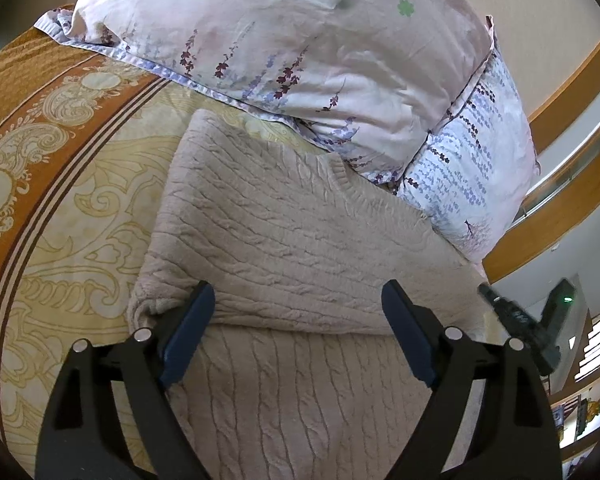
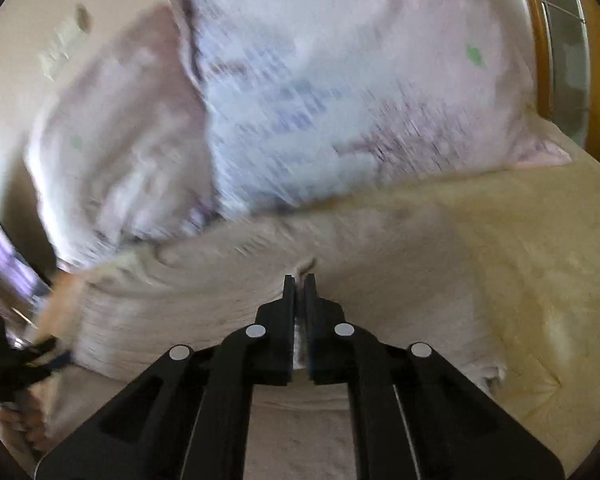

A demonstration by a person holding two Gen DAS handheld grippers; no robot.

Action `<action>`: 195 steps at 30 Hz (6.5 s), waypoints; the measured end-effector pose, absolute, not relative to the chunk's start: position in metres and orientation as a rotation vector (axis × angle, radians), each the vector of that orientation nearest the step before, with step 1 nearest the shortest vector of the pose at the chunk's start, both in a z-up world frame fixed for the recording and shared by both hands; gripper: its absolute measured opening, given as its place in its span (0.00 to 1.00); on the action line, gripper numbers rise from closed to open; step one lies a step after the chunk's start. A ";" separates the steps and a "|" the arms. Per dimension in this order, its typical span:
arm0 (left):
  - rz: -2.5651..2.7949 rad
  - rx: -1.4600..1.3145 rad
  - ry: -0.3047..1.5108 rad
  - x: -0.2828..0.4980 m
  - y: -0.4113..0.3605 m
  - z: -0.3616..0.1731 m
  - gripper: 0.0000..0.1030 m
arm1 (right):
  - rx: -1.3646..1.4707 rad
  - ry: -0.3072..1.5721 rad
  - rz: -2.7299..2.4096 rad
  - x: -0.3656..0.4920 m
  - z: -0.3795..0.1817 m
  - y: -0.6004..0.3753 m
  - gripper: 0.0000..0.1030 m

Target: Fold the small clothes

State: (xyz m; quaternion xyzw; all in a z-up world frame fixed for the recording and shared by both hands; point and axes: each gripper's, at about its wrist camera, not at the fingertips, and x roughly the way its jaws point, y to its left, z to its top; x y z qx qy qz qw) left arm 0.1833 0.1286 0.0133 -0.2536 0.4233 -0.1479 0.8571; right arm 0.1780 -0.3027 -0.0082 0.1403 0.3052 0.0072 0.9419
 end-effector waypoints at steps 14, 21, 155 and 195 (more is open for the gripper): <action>-0.321 -0.521 0.886 0.180 0.127 0.016 0.86 | 0.597 0.733 0.200 0.169 -0.025 -0.329 0.33; -0.282 -0.472 0.864 0.149 0.138 0.021 0.86 | 0.420 0.707 0.110 0.176 -0.028 -0.303 0.08; -0.300 -0.391 0.828 0.209 0.162 0.045 0.49 | 0.321 0.521 0.058 0.141 0.006 -0.373 0.51; -0.344 -0.297 0.941 0.194 0.155 0.012 0.13 | 0.210 0.674 -0.078 0.123 -0.030 -0.362 0.12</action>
